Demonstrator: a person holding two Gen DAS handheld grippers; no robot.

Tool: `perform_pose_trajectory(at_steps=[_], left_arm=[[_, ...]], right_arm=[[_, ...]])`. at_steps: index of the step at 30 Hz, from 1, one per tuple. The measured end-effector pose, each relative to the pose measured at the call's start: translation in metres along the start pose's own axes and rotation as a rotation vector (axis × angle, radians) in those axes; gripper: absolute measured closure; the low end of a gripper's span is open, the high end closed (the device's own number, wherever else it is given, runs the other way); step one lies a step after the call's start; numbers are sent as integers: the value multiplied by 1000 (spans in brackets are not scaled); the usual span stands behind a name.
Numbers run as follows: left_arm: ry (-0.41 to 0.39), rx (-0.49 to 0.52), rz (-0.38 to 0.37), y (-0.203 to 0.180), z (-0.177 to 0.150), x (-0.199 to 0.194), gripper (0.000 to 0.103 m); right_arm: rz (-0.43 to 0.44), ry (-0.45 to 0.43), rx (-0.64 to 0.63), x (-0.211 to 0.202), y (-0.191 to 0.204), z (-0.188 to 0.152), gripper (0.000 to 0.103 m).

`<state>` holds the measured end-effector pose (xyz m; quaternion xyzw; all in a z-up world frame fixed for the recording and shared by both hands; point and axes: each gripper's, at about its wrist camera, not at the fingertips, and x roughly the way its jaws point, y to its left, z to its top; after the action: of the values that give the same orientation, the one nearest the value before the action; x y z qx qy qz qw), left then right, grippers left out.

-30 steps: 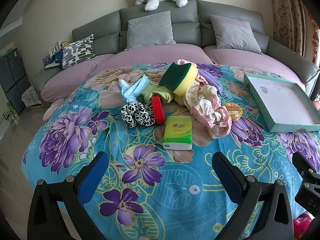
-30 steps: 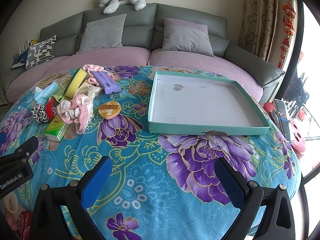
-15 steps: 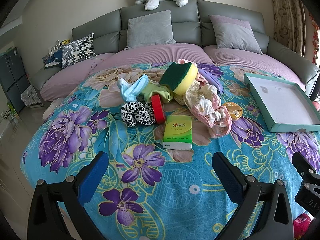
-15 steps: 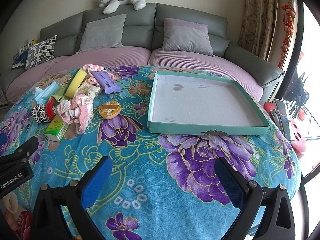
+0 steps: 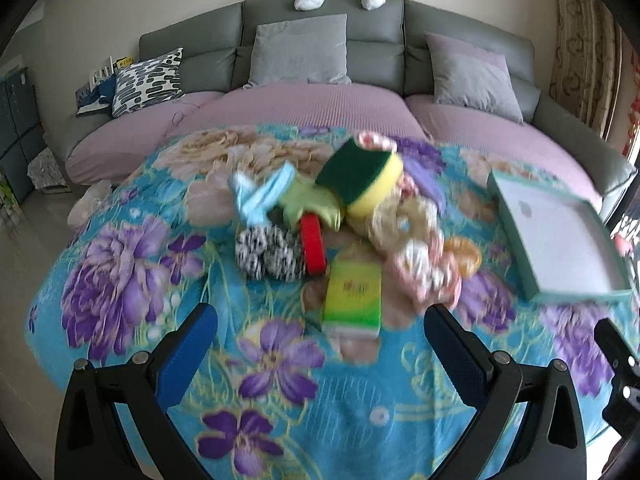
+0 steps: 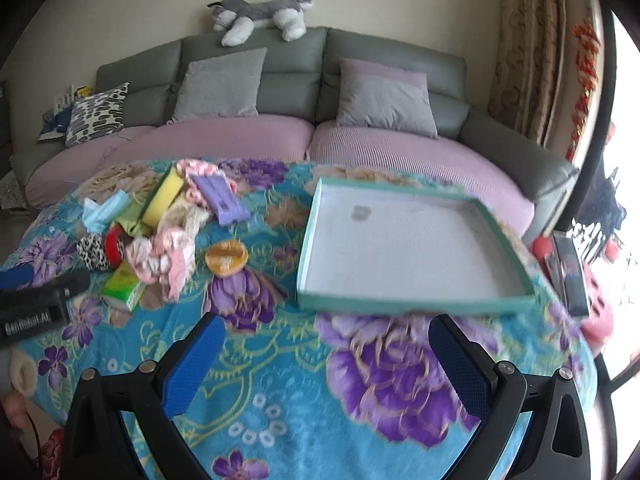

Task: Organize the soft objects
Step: 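Reach the right gripper into the pile and grasp the pink lace underwear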

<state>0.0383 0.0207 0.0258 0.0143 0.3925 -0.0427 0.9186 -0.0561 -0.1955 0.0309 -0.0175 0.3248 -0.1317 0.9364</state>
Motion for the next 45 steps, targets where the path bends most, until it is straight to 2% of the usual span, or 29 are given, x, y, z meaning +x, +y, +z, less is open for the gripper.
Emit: perform_pose_trajectory(at_steps=[3,8,12,15,17,21,24,32,35,42,45], left_arm=[[-9,-8,-18,0,24,3,0],[-67,-15,-14,-4,58,6,0],[-106,-53,-21,-3,76,10,0],[-120,-87,-31,-1,82,18,0],[-125,-100,-25,-1,84,25,0],[-126,-134,-1,3,82,36,0],[-135,-146,-9,5,80,41,0],[-177,-181,19,19,74,45,0],[-161,-193,42,29,70,48,0],[-133,-255,31,55,62,42,0],[-94,-255,36,60,58,44,0]], right_arm=[[37,-13,12,5,-5,18,0],[94,-18,44,19,-13,51,0],[115,22,33,37,-11,65,0],[136,-18,48,45,-11,68,0],[128,-25,43,51,-9,70,0],[124,16,75,68,-5,76,0],[130,7,89,74,-1,78,0],[201,-28,12,81,37,86,0],[205,-25,-17,84,48,78,0],[239,26,-47,97,53,61,0],[244,32,-59,98,57,56,0]])
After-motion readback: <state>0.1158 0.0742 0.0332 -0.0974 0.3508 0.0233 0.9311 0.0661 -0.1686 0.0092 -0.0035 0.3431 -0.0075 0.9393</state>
